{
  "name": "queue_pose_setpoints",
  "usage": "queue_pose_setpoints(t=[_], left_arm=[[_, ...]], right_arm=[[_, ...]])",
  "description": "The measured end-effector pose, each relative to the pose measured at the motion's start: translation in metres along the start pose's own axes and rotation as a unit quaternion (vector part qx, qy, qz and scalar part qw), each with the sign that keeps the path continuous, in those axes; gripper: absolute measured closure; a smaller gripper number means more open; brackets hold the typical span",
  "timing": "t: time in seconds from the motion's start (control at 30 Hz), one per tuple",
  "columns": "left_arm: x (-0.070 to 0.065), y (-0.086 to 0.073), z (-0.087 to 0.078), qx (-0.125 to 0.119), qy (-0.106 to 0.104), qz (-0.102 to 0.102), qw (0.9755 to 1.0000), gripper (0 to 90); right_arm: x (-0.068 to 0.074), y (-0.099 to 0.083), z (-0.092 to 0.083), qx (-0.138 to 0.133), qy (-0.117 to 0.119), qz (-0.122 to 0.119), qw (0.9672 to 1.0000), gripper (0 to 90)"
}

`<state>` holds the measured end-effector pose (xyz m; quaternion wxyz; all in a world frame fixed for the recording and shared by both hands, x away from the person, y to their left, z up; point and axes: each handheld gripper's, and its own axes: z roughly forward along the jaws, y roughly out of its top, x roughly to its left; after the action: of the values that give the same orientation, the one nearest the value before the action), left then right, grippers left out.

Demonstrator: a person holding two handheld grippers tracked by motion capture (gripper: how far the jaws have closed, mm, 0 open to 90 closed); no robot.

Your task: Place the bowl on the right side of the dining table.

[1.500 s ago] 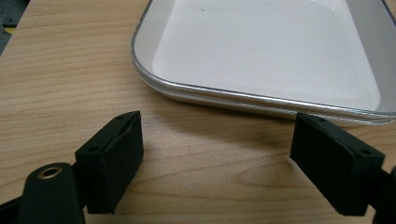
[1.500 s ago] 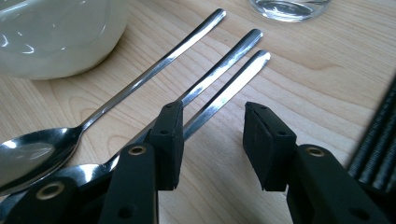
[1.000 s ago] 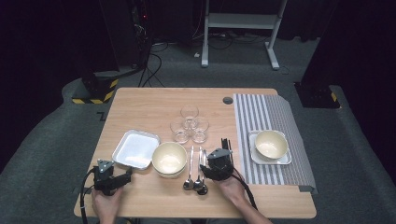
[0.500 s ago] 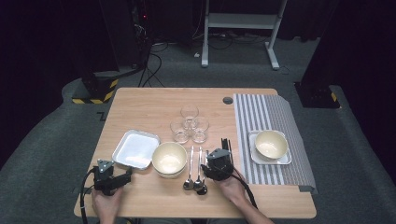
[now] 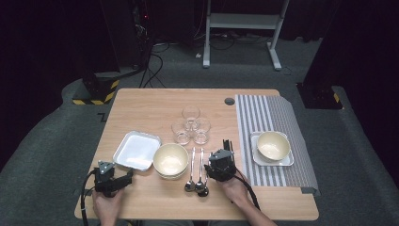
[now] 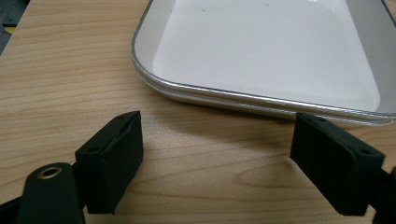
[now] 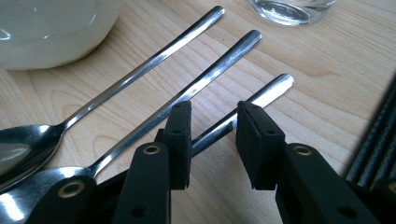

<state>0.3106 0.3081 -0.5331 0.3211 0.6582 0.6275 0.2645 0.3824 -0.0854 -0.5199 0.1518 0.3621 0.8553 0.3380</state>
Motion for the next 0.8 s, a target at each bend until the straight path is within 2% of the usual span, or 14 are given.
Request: queue_pose_setpoints(t=[0.8], left_arm=[[0.0001,0.0,-0.0001,0.0,0.0,-0.001,1.0,17.3]], right_arm=[[-0.0086,0.0029,0.0007,0.007,-0.003,-0.006,1.0,71.7]])
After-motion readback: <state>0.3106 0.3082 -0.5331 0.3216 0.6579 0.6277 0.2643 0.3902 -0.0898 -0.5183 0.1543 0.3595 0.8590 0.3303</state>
